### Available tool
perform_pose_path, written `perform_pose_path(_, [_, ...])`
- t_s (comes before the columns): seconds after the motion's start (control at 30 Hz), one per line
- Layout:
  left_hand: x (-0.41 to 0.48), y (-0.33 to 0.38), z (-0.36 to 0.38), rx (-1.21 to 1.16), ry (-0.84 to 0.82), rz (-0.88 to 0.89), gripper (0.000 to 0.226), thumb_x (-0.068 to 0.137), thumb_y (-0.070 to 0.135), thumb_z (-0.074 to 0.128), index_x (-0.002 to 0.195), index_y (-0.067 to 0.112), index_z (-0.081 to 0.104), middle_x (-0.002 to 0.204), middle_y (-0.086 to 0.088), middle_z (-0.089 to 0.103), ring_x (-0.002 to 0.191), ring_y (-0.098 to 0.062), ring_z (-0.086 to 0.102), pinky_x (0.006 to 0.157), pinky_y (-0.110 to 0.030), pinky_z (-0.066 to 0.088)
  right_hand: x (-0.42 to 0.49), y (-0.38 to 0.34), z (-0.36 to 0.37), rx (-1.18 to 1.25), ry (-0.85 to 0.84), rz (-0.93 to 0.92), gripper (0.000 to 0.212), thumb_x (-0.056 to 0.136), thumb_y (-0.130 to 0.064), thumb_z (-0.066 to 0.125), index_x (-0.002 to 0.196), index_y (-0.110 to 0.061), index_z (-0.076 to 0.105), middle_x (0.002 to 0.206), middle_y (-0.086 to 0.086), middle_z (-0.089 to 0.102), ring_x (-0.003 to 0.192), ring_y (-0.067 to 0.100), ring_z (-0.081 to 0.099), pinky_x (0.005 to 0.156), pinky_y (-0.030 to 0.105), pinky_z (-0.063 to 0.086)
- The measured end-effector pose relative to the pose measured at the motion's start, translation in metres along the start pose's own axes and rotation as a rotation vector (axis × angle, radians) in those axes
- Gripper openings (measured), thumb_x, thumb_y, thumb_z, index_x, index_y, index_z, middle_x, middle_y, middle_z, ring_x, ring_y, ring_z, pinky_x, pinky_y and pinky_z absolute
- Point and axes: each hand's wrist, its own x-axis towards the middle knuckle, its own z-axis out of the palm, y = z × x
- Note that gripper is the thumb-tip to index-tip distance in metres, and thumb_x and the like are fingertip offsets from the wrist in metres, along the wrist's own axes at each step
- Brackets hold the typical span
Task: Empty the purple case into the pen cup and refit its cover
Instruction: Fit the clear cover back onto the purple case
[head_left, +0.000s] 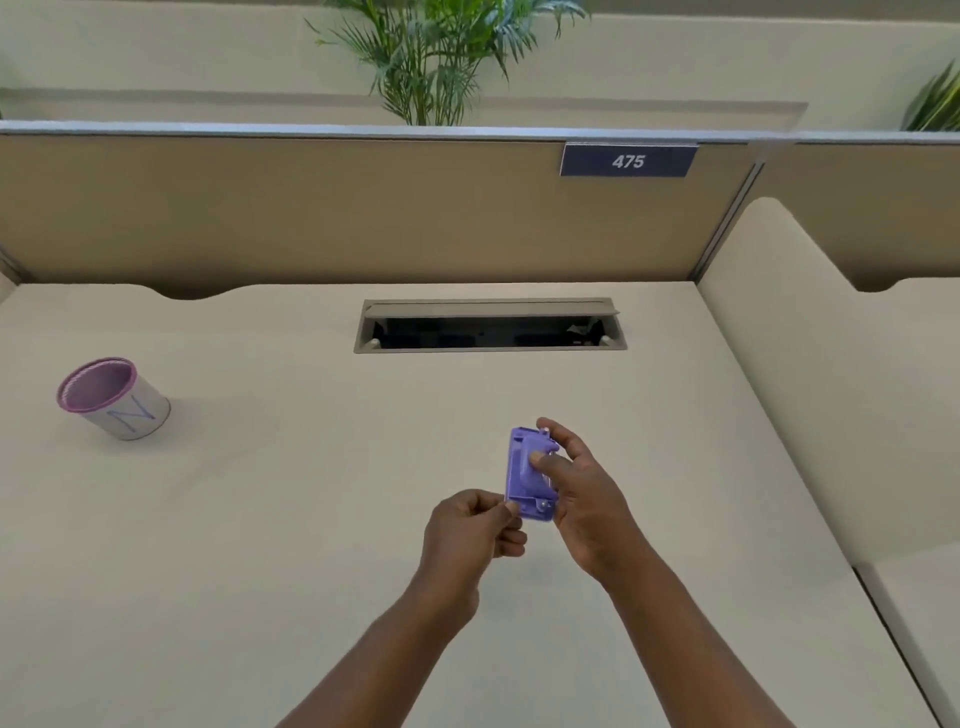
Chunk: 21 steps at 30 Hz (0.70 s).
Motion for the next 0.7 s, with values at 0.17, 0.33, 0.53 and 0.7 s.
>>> perform_pose_path(0.17, [0.02, -0.009, 0.038, -0.018, -0.005, -0.066, 0.011, 0.094, 0.004, 0.066, 0.093, -0.005, 0.071, 0.077, -0.017, 0.073, 0.067, -0.024, 0.069, 0.069, -0.034, 0.062, 0.012, -0.005, -0.023, -0.389, 0.102, -0.075, 0.058, 0.092, -0.038, 0.07, 0.144, -0.041, 0.044, 0.137, -0.007, 0.057, 0.109, 0.014, 0.064, 0.076, 0.022, 0.057])
perform_pose_path(0.33, [0.036, -0.012, 0.08, 0.149, -0.068, 0.051, 0.016, 0.095, 0.011, 0.06, 0.09, 0.0, 0.07, 0.086, -0.016, 0.077, 0.071, -0.018, 0.072, 0.074, -0.035, 0.062, 0.031, -0.005, -0.051, -0.782, 0.294, -0.206, 0.094, 0.081, -0.047, 0.079, 0.157, -0.031, 0.025, 0.132, -0.008, 0.042, 0.113, 0.013, 0.05, 0.089, 0.028, 0.045])
perform_pose_path(0.53, [0.058, -0.014, 0.118, 0.463, -0.117, 0.243, 0.013, 0.094, 0.02, 0.058, 0.093, 0.017, 0.07, 0.091, 0.004, 0.074, 0.076, -0.015, 0.069, 0.064, -0.026, 0.05, 0.056, -0.022, -0.089, -0.839, 0.389, -0.207, 0.077, 0.083, -0.026, 0.074, 0.15, -0.028, 0.036, 0.135, 0.006, 0.055, 0.112, 0.025, 0.058, 0.087, 0.038, 0.055])
perform_pose_path(0.7, [0.095, -0.04, 0.12, 1.096, -0.115, 0.557, 0.046, 0.097, 0.046, 0.058, 0.134, 0.019, 0.058, 0.129, 0.0, 0.059, 0.116, -0.02, 0.056, 0.096, -0.033, 0.045, 0.073, -0.035, -0.126, -0.993, 0.436, -0.294, 0.067, 0.084, -0.025, 0.075, 0.143, -0.018, 0.045, 0.117, 0.002, 0.059, 0.105, 0.028, 0.06, 0.081, 0.035, 0.051])
